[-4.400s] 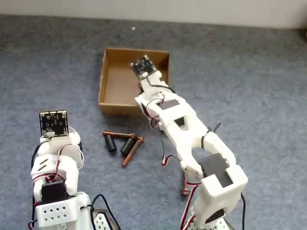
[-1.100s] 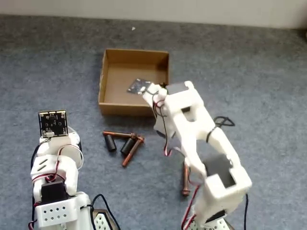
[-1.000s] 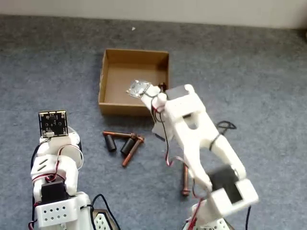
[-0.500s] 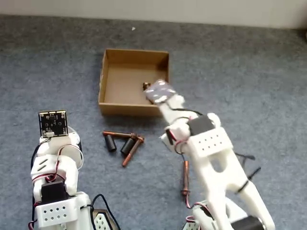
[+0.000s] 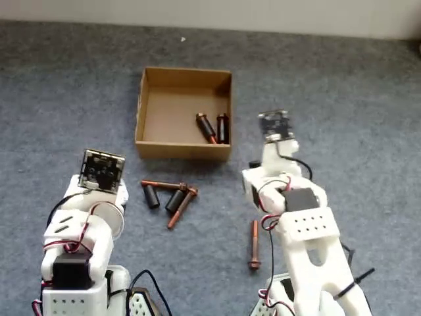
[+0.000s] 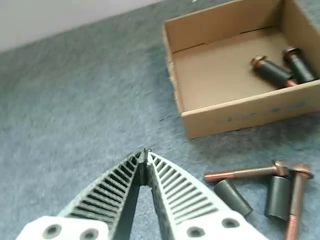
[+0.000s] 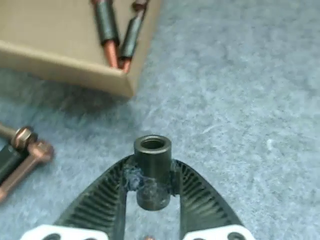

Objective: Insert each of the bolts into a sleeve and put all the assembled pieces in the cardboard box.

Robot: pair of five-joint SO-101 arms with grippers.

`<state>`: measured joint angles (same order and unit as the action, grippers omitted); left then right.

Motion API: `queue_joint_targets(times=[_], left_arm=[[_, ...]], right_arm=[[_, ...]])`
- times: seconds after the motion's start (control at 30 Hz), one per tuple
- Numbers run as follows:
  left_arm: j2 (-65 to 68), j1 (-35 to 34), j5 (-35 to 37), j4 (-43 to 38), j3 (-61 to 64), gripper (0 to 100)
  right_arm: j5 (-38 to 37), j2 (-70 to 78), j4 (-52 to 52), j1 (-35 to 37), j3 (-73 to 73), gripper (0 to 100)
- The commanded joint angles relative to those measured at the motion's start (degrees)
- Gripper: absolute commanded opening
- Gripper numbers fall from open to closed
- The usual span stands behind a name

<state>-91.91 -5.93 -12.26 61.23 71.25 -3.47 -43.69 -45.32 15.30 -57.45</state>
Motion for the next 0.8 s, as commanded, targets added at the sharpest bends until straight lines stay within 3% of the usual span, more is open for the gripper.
queue_joint_targets(times=[0.0, 0.23, 0.4, 0.6, 0.77], left_arm=[[1.5, 4.0, -2.1, 2.2, -5.2, 1], [24.4, 11.1, -3.2, 3.3, -13.8, 2], [43.6, 16.7, -3.2, 3.0, -20.2, 18], [62.0, 24.0, -2.9, 2.6, -25.5, 17], [73.3, 26.9, -2.8, -2.4, -28.6, 17]], right_arm=[[2.2, -2.9, 3.4, -3.1, -0.2, 0.6], [2.3, -2.5, 4.1, -3.5, -0.4, 0.6], [2.3, -2.5, 4.1, -3.6, -0.4, 0.6], [2.3, -2.5, 4.2, -4.9, -0.4, 0.6], [2.3, -2.5, 4.2, -6.0, -0.4, 0.6]])
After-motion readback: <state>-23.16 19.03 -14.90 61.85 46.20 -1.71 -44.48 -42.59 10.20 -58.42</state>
